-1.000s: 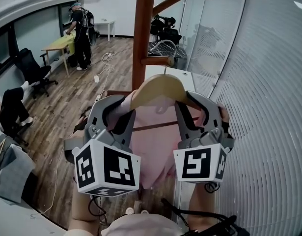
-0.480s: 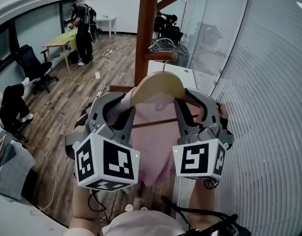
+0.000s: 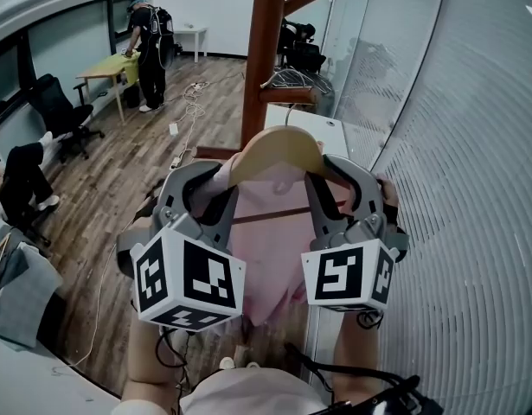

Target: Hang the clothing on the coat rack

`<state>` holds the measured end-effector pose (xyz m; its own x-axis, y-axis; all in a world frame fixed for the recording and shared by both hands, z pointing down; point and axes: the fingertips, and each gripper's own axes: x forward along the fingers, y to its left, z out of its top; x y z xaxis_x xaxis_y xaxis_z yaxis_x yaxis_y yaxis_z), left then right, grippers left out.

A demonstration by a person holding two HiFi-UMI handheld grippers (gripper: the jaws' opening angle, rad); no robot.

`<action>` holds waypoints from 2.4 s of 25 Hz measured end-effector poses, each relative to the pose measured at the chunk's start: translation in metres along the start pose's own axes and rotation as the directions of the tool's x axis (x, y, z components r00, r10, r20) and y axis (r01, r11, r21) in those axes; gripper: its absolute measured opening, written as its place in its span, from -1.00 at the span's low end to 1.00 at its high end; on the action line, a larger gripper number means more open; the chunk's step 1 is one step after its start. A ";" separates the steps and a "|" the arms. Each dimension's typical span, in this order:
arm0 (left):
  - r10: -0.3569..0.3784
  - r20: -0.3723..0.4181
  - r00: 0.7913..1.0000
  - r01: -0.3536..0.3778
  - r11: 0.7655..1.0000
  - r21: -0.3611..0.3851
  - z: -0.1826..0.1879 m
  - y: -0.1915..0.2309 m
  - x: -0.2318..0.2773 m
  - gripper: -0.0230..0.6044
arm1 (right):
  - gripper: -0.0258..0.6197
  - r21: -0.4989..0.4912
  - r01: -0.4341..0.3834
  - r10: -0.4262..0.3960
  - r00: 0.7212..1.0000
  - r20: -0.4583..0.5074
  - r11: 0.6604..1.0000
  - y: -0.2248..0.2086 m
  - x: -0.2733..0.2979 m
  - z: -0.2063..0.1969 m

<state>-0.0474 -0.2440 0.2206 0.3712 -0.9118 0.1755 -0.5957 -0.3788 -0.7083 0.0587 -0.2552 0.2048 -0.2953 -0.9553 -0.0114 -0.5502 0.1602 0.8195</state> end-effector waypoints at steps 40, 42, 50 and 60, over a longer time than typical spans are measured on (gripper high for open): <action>-0.045 -0.064 0.997 0.043 0.999 -0.032 -0.025 -0.011 0.017 -0.55 | -0.55 -0.023 -0.062 0.060 0.997 -0.052 0.998 0.021 0.018 -0.016; -0.046 -0.069 0.997 0.044 0.999 -0.032 -0.026 -0.012 0.017 -0.55 | -0.55 -0.022 -0.063 0.061 0.997 -0.053 0.998 0.022 0.018 -0.017; -0.050 -0.073 0.996 0.048 0.998 -0.029 -0.028 -0.014 0.019 -0.55 | -0.55 -0.018 -0.067 0.066 0.996 -0.060 0.998 0.025 0.019 -0.020; -0.057 -0.078 0.995 0.054 0.998 -0.034 -0.030 -0.015 0.020 -0.55 | -0.55 -0.019 -0.069 0.068 0.996 -0.063 0.997 0.027 0.020 -0.021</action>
<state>-0.0524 -0.2618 0.2549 0.3479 -0.8984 0.2680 -0.5988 -0.4329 -0.6738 0.0542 -0.2753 0.2383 -0.2824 -0.9559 0.0805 -0.5138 0.2216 0.8288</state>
